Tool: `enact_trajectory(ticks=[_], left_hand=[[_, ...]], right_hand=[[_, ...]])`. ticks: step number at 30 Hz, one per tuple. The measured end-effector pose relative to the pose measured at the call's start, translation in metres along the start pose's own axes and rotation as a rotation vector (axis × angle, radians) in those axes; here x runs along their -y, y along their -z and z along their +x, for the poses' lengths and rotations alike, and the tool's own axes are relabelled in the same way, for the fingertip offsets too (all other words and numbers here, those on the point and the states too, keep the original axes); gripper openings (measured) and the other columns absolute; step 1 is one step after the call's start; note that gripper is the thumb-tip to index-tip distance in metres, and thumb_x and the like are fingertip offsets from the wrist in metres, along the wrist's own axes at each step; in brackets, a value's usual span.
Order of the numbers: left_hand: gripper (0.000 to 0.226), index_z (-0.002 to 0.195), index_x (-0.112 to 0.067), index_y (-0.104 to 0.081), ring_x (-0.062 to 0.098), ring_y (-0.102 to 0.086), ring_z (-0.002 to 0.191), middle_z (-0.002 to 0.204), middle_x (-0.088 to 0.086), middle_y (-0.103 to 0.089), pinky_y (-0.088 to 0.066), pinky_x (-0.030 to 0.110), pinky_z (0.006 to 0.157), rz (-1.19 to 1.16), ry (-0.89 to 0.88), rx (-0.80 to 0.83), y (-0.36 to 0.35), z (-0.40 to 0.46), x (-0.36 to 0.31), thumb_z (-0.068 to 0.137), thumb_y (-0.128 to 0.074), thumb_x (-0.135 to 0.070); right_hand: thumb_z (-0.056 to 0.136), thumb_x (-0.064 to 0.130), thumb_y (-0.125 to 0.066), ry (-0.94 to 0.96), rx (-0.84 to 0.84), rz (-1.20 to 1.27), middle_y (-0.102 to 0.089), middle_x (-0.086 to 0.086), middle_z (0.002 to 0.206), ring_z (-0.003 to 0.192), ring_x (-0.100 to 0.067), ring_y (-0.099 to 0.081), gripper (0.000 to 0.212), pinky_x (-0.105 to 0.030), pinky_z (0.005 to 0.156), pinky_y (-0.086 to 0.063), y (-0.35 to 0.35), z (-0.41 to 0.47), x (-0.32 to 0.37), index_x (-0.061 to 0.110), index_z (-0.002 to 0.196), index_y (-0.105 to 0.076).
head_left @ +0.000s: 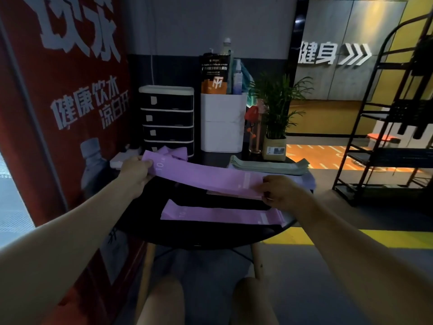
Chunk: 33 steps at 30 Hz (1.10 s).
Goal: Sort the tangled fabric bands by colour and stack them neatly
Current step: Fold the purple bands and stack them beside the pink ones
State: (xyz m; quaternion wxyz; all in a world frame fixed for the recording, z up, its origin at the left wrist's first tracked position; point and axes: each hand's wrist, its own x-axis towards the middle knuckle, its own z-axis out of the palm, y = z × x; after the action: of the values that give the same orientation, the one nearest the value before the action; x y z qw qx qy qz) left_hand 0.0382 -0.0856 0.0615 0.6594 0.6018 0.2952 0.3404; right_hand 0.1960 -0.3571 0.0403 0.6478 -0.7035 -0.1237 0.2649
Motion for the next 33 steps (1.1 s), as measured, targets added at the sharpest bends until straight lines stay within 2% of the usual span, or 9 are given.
enact_trajectory(ticks=[4,8,11,14,18,21,24,29,33], left_hand=[[0.033,0.130,0.008,-0.044,0.013,-0.051,0.072,0.107,0.014,-0.053,-0.047,0.025,0.068,0.012,0.025,0.008,-0.003,-0.008,0.010,0.098,-0.036,0.003],[0.033,0.129,0.007,-0.044,0.013,-0.050,0.070,0.084,0.007,-0.053,-0.047,0.027,0.067,0.019,0.066,0.017,-0.007,-0.016,0.019,0.097,-0.038,0.003],[0.032,0.129,0.007,-0.045,0.014,-0.050,0.070,0.098,0.013,-0.055,-0.047,0.031,0.075,0.024,0.087,0.018,-0.009,-0.019,0.027,0.098,-0.038,0.001],[0.031,0.127,0.006,-0.046,0.014,-0.051,0.071,0.097,0.012,-0.055,-0.048,0.028,0.071,0.026,0.094,0.021,-0.009,-0.018,0.035,0.098,-0.039,0.000],[0.026,0.121,0.005,-0.050,0.017,-0.052,0.073,0.101,0.015,-0.056,-0.047,0.028,0.069,0.124,0.068,0.038,-0.008,-0.014,0.044,0.097,-0.041,0.001],[0.019,0.111,0.003,-0.055,0.022,-0.056,0.079,0.108,0.019,-0.057,-0.051,0.037,0.078,0.278,0.032,0.042,-0.005,-0.007,0.052,0.094,-0.046,0.001],[0.009,0.097,-0.004,-0.058,0.027,-0.058,0.085,0.100,0.017,-0.061,-0.052,0.045,0.088,0.480,-0.027,0.033,-0.005,-0.005,0.059,0.089,-0.052,-0.003],[0.005,0.089,-0.007,-0.055,0.023,-0.053,0.080,0.083,0.006,-0.056,-0.042,0.031,0.071,0.737,-0.108,0.050,-0.008,-0.015,0.070,0.088,-0.052,-0.004],[0.010,0.093,-0.006,-0.057,0.020,-0.051,0.083,0.089,0.007,-0.055,-0.039,0.028,0.073,0.821,-0.138,0.049,-0.004,-0.021,0.079,0.085,-0.055,0.000]], right_hand=[[0.088,-0.002,-0.057,-0.036,-0.051,0.149,-0.043,-0.005,0.065,0.056,-0.012,-0.037,0.028,-0.019,0.048,-0.034,0.006,-0.001,-0.012,0.013,0.066,-0.051],[0.087,-0.002,-0.058,-0.084,-0.146,0.260,-0.048,-0.006,0.069,0.059,-0.014,-0.042,0.022,-0.020,0.041,-0.038,0.010,0.001,-0.019,0.011,0.070,-0.052],[0.088,-0.006,-0.052,-0.093,-0.154,0.287,-0.047,-0.005,0.068,0.058,-0.014,-0.040,0.024,-0.014,0.036,-0.036,0.010,-0.001,-0.023,0.009,0.070,-0.052],[0.089,-0.011,-0.045,-0.081,-0.120,0.223,-0.049,-0.006,0.069,0.058,-0.013,-0.039,0.028,-0.013,0.035,-0.035,0.012,-0.002,-0.029,0.009,0.071,-0.056],[0.086,-0.012,-0.049,-0.070,-0.186,0.083,-0.052,-0.011,0.074,0.059,-0.016,-0.042,0.020,-0.012,0.034,-0.036,0.015,0.000,-0.037,0.003,0.093,-0.062],[0.078,-0.014,-0.060,-0.016,-0.310,-0.056,-0.048,-0.011,0.065,0.050,-0.020,-0.041,0.019,-0.016,0.032,-0.034,0.019,-0.001,-0.040,0.004,0.072,-0.056],[0.074,-0.012,-0.068,0.032,-0.401,-0.204,-0.048,-0.009,0.062,0.050,-0.021,-0.043,0.026,-0.027,0.045,-0.041,0.020,-0.005,-0.040,0.007,0.065,-0.053],[0.070,-0.009,-0.071,0.053,-0.436,-0.349,-0.052,-0.006,0.069,0.076,-0.026,-0.052,0.033,-0.041,0.080,-0.050,0.020,-0.002,-0.050,0.016,0.060,-0.052],[0.074,-0.006,-0.067,0.063,-0.423,-0.446,-0.050,-0.002,0.069,0.087,-0.027,-0.050,0.027,-0.040,0.085,-0.048,0.020,-0.001,-0.062,0.015,0.060,-0.055]])
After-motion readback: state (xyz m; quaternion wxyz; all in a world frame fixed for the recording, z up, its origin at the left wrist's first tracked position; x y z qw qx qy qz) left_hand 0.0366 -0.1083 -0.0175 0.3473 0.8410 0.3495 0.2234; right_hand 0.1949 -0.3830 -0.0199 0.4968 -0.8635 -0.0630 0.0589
